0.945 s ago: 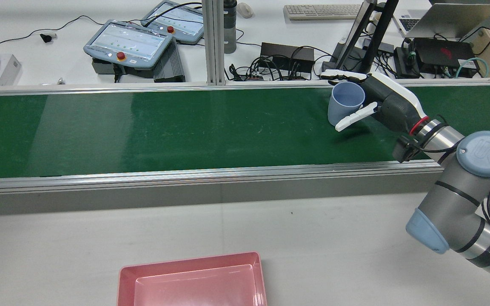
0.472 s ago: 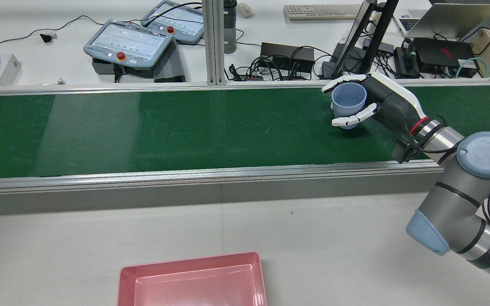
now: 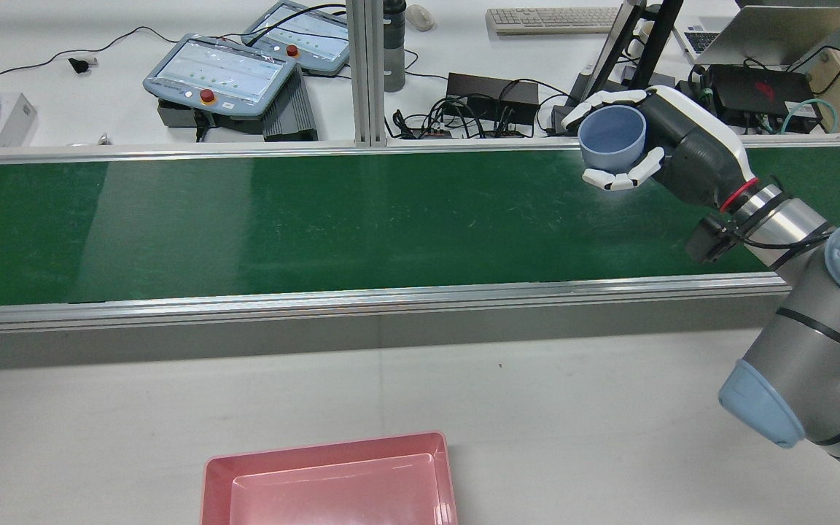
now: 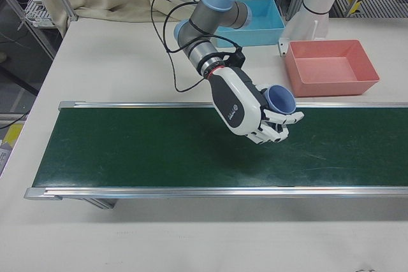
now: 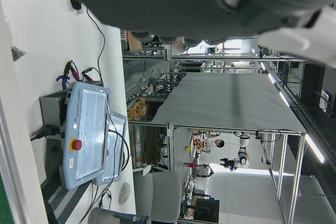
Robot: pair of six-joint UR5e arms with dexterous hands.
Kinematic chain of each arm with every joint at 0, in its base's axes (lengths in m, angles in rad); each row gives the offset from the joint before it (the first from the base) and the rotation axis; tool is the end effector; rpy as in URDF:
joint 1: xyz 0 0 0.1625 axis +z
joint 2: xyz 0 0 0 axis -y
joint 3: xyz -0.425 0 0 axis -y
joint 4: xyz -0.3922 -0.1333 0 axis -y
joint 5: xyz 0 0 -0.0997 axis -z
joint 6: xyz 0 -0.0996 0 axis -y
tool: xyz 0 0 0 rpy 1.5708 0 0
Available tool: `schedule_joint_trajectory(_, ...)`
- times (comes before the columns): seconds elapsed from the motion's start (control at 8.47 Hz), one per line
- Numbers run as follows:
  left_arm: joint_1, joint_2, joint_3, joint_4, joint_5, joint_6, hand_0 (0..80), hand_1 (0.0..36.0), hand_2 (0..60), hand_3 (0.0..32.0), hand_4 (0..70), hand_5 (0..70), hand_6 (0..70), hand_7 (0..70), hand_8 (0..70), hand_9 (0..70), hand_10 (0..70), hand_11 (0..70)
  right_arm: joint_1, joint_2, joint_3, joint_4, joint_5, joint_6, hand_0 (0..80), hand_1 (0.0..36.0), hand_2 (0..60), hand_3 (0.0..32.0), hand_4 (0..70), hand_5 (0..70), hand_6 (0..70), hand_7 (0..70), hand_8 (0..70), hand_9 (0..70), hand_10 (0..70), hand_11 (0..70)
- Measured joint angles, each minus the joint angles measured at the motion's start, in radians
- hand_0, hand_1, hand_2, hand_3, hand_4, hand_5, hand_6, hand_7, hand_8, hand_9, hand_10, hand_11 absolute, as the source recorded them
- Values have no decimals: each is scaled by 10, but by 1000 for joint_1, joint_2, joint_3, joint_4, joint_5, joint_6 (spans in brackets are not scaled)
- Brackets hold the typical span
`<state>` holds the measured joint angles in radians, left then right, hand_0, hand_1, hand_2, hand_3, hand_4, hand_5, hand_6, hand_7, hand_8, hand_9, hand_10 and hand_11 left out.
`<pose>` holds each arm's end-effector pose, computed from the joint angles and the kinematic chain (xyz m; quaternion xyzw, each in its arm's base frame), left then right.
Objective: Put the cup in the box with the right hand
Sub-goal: 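Close the right hand fingers and lift the blue cup off the belt, then carry the blue cup toward the robot and lower it into the pink box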
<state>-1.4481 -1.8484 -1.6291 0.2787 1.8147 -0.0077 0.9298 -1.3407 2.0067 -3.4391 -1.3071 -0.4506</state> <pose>-0.0363 -0.5979 0.5360 -0.1304 0.7147 -0.6753 0.1275 -0.1898 -0.5208 0.3924 -0.0037 -0.8209 0.5355 0.1984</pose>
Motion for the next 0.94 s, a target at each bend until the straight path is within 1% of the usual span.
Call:
schedule_joint_trajectory(0.12,0,0,0,-1,0,0,0,0,0,0,0,0,0,0,0,0,0,0,3,1,30,-20,2,1,800,360,600,0,391,231,271,700,497,700,394,592)
schedule_joint_trajectory(0.24,0,0,0,-1,0,0,0,0,0,0,0,0,0,0,0,0,0,0,-1,6,51,-32,4,1,800,360,600,0,360,230,274,700,498,700,390,586)
schedule_joint_trajectory(0.35,-1,0,0,0,0,0,0,0,0,0,0,0,0,0,0,0,0,0,-15,10,72,-39,10,-1,800,360,600,0,344,228,276,700,498,700,384,578)
schedule_joint_trajectory(0.47,-1,0,0,0,0,0,0,0,0,0,0,0,0,0,0,0,0,0,-37,8,103,-48,13,-4,800,360,600,0,355,227,272,700,491,700,373,565)
schedule_joint_trajectory(0.59,-1,0,0,0,0,0,0,0,0,0,0,0,0,0,0,0,0,0,-67,-7,150,-68,6,-11,800,360,600,0,335,228,265,700,488,700,368,559)
schedule_joint_trajectory(0.71,-1,0,-1,0,0,0,0,0,0,0,0,0,0,0,0,0,0,0,-102,-31,212,-88,-12,-31,800,360,600,0,362,229,264,700,489,700,371,563)
schedule_joint_trajectory(0.83,-1,0,-1,0,0,0,0,0,0,0,0,0,0,0,0,0,0,0,-160,-46,275,-103,-30,-61,800,360,600,0,399,228,266,700,490,700,369,560)
schedule_joint_trajectory(0.94,-1,0,-1,0,0,0,0,0,0,0,0,0,0,0,0,0,0,0,-250,-49,329,-125,-35,-106,800,360,600,0,356,227,268,700,489,700,366,557)
